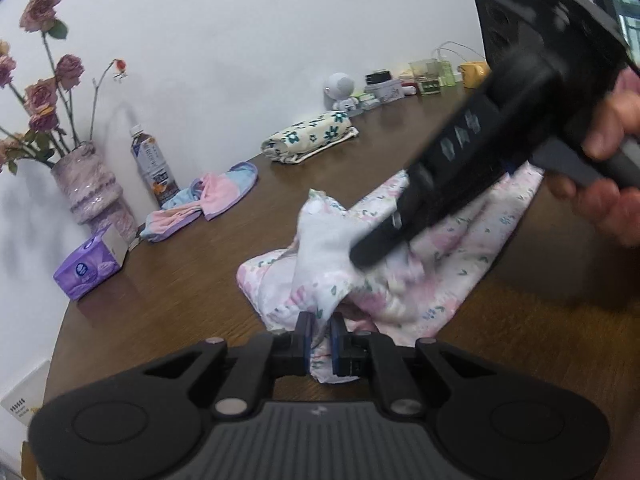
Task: Fold clothes
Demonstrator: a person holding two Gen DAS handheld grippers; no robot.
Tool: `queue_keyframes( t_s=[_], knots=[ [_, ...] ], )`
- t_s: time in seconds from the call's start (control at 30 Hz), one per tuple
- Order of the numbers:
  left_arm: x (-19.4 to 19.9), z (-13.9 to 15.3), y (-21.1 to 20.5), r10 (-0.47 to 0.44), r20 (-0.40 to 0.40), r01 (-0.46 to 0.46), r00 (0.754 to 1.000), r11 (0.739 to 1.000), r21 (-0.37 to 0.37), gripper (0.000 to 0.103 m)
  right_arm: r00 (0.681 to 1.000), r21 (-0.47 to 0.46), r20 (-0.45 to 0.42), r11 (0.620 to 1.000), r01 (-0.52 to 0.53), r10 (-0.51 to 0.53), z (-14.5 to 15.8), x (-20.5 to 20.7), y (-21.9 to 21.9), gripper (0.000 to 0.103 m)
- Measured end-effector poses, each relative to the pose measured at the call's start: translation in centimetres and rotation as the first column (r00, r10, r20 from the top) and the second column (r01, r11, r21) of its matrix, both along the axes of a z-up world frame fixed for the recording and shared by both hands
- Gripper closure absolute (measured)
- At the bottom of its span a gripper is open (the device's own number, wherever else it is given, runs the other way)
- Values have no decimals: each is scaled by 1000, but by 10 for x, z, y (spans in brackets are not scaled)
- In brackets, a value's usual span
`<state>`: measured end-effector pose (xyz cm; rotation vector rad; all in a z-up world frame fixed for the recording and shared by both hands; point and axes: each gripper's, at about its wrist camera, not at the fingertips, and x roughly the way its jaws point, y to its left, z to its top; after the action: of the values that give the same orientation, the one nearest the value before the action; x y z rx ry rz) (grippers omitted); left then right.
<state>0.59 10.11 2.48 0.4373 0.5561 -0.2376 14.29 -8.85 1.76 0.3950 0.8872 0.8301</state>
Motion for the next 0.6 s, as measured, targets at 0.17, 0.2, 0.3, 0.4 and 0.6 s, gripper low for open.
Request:
queue_keyframes(
  t_s=[0.17, 0.2, 0.3, 0.4, 0.6],
  knots=[
    [-6, 15, 13, -5, 20, 8, 1000, 988, -155, 72, 999, -11, 36, 999, 37, -36, 8, -2, -18, 96],
    [-7, 19, 17, 4, 35, 3, 999, 980, -199, 72, 998, -32, 33, 998, 46, -45, 6, -1, -20, 96],
    [-3, 26, 22, 41, 51, -26, 998, 964, -265, 73, 997, -84, 27, 994, 69, -67, -2, 0, -24, 96],
    [9, 23, 20, 55, 21, -46, 998, 956, -291, 76, 997, -96, 30, 993, 69, -67, -6, -1, -26, 96],
    [23, 1, 9, 24, -55, -36, 998, 970, -240, 85, 997, -138, 69, 989, 52, -43, -7, -5, -20, 95]
  ],
)
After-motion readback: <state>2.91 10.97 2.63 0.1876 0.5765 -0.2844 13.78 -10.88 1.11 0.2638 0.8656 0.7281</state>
